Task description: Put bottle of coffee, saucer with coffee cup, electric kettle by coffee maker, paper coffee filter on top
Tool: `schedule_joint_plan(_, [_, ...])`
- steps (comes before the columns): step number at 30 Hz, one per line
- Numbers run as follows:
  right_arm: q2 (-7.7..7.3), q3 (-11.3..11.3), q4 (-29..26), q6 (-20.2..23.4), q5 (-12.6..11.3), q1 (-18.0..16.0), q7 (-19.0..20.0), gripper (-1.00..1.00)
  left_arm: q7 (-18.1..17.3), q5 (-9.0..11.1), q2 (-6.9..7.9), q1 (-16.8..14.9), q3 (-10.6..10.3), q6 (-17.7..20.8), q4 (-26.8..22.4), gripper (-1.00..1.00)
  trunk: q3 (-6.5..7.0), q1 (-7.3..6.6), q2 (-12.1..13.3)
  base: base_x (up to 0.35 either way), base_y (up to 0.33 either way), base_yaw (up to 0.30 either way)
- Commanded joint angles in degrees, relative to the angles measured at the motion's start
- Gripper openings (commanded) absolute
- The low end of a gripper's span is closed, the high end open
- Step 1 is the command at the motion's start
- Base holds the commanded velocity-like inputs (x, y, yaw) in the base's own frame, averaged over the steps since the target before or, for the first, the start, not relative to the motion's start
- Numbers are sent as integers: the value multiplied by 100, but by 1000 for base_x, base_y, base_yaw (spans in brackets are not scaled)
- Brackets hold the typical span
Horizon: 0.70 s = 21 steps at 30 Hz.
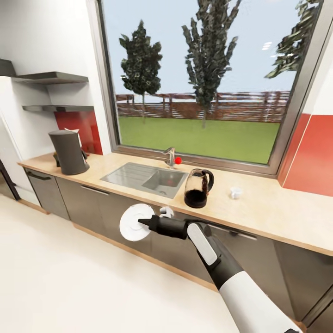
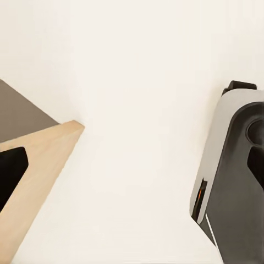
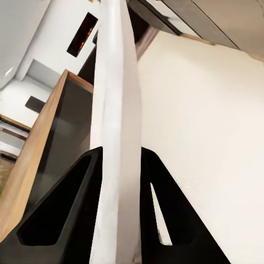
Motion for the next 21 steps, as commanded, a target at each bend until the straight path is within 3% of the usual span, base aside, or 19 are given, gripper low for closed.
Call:
schedule_joint_plan(1, [1, -4, -1, 22, 3, -5, 23, -100, -6, 43, -1, -6, 28, -29, 6, 100, -13, 4, -13, 0, 0, 279])
schedule_joint_plan(21, [5, 0, -2, 21, 3, -5, 25, -100, -7, 43, -1, -6, 29, -29, 6, 100, -13, 4, -13, 0, 0, 279])
